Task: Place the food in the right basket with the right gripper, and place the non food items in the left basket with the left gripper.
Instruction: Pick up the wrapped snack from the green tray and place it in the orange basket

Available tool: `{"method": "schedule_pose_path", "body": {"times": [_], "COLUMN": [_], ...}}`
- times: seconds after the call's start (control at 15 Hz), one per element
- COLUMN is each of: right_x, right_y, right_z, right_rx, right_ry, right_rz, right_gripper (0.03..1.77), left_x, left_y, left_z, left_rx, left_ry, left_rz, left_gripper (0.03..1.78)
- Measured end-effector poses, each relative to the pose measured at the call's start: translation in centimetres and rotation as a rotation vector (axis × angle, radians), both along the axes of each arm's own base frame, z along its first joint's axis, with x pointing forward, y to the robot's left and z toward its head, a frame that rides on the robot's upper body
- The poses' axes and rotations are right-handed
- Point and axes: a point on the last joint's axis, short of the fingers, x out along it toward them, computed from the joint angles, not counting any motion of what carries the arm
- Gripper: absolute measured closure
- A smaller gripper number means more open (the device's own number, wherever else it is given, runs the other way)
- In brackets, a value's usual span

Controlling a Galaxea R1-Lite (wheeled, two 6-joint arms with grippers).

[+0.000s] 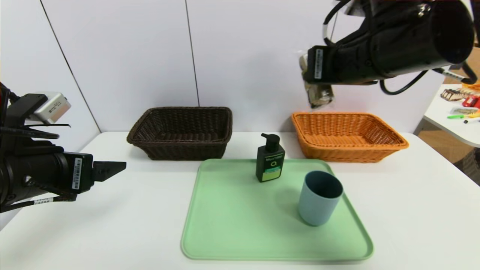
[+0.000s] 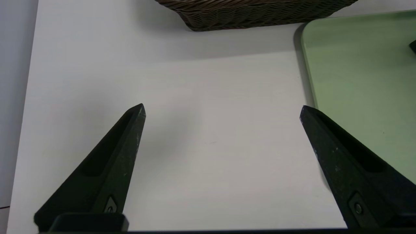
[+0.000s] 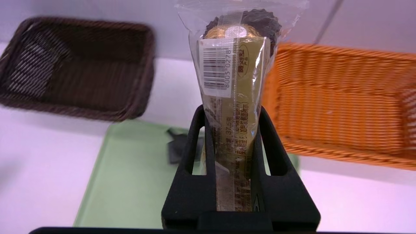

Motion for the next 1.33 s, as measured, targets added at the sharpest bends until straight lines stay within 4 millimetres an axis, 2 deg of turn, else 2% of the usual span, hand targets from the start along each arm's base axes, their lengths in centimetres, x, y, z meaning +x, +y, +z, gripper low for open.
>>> {"method": "schedule_pose_path", "body": {"times": [0.2,0.33,0.47,0.93,1.13,1.33], "right_x": [1.9,3.2,4.8,11.6,13.8,15.1], "right_y": [-5.5,-8.6,-10.4,-12.5,-12.9,-13.1], "right_z": [0.7,0.4,-0.7,-7.1,-10.0,-12.2], "right_rx": [0.002,0.016,0.013,-0.014,-0.022,-0.038], "right_ry": [-0.016,0.006,0.047,0.188,0.253,0.301], "right_rz": [-0.152,-0.199,-0.241,-0.281,-0.284,-0.287], "right_gripper": [1.49,1.49,1.49,1.49,1.49,1.49], "left_x": [0.0,0.0,0.0,0.2,0.3,0.5], "left_y": [-0.1,-0.1,-0.1,-0.1,-0.2,-0.2], "left_z": [0.2,0.3,0.3,0.8,0.9,0.9], "left_rx": [-0.002,-0.004,-0.005,-0.009,-0.009,-0.009], "left_ry": [-0.008,-0.012,-0.015,-0.031,-0.030,-0.027], "left_rz": [-0.003,-0.003,-0.004,-0.003,-0.004,-0.005], "left_gripper": [0.12,0.12,0.12,0.12,0.12,0.12]}}
